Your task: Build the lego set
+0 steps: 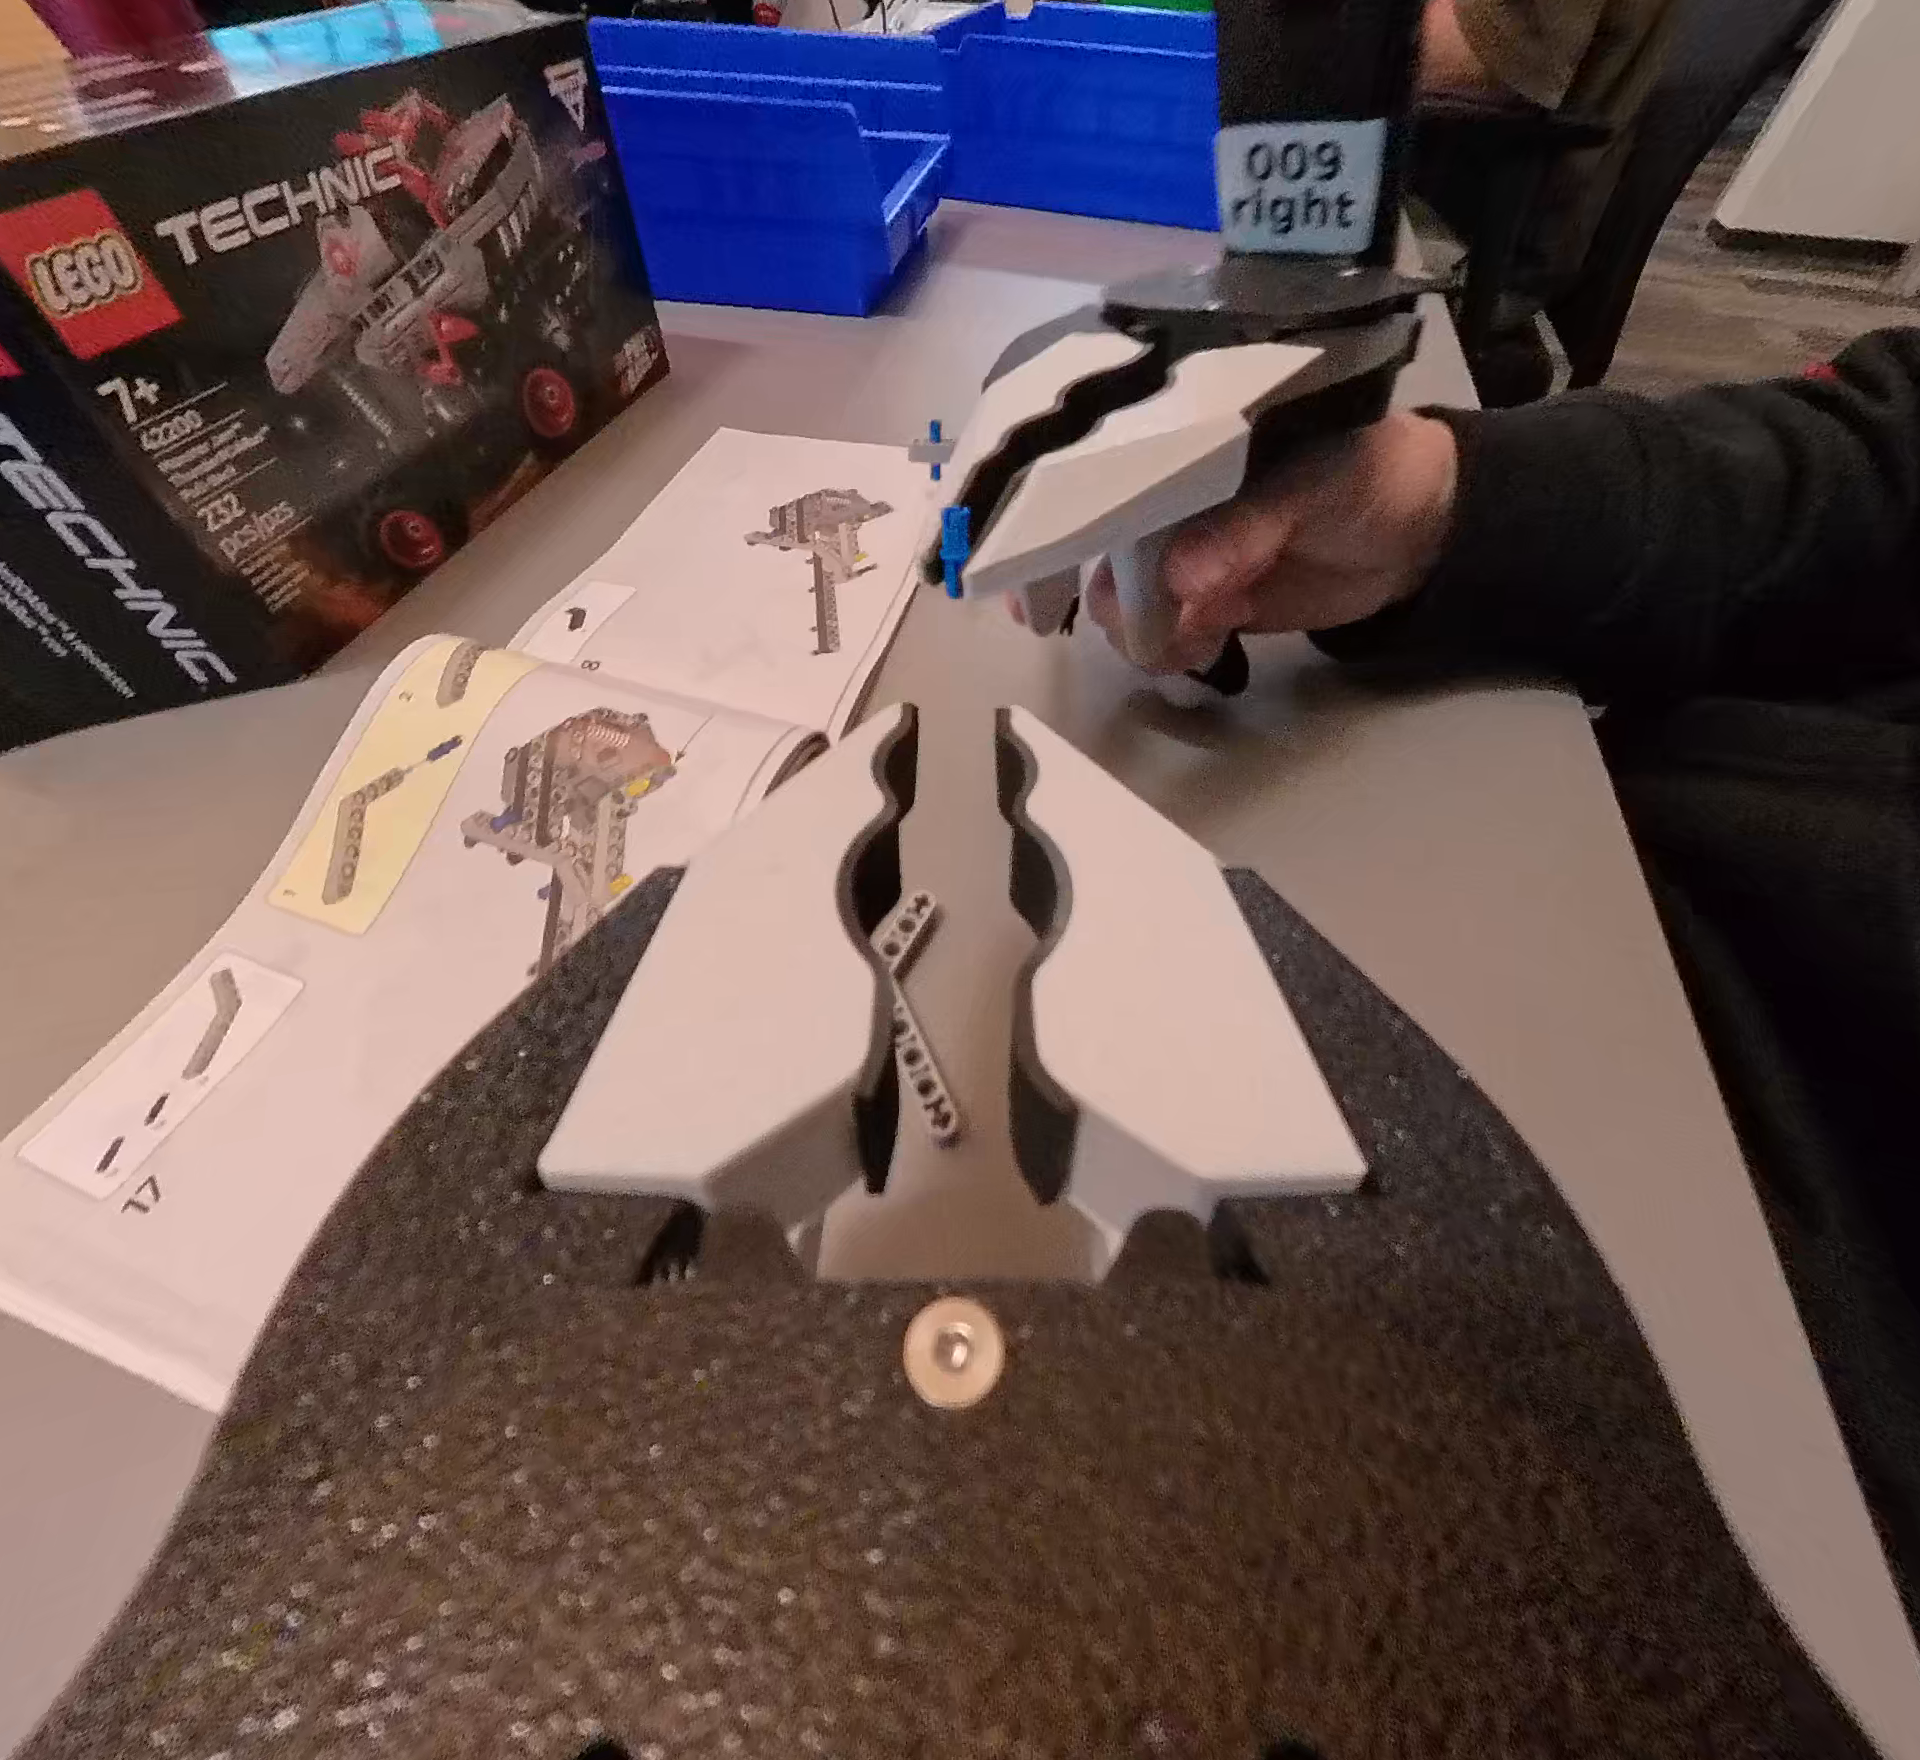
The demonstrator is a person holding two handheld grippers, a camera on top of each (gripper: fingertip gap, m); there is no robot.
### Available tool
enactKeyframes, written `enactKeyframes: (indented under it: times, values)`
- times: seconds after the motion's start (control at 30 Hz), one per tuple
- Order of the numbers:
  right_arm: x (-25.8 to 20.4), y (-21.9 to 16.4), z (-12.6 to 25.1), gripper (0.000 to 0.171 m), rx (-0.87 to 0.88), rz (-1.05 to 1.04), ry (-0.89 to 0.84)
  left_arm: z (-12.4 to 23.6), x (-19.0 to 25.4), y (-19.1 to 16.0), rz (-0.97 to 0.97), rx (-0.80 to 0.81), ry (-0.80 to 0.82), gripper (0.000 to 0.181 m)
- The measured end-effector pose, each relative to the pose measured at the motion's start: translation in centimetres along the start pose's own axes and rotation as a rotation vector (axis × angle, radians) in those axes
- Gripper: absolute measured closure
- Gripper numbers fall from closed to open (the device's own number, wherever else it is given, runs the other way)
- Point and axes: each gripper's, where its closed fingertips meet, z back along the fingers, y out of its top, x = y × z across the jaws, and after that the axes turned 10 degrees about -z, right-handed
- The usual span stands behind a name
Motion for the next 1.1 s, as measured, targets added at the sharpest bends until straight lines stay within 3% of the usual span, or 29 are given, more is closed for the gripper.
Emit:
enactKeyframes:
  times: [0.1,0.27,0.47,0.7,0.93,1.1]
  values:
    - [-0.3,0.8,0.3,0.168,0.072,-0.080,0.053,-0.3,0.5,1.0,0.008,0.039,-0.015,0.168]
    - [-1.4,0.5,-0.1,0.168,0.051,-0.076,0.107,-0.4,0.6,2.3,-0.007,0.101,0.002,0.170]
    - [-1.1,0.8,-0.2,0.168,0.082,-0.148,0.102,-0.1,-0.1,2.8,-0.084,0.102,0.086,0.181]
    - [-0.7,1.1,0.0,0.169,0.110,-0.166,0.088,-0.2,-0.5,3.2,-0.130,0.107,0.147,0.181]
    - [-0.9,3.3,0.7,0.168,0.276,-0.534,0.228,0.1,-0.8,4.9,-0.452,0.119,0.362,0.166]
    - [-1.7,4.0,0.7,0.168,0.306,-0.653,0.299,0.4,-0.5,6.4,-0.597,0.132,0.465,0.169]
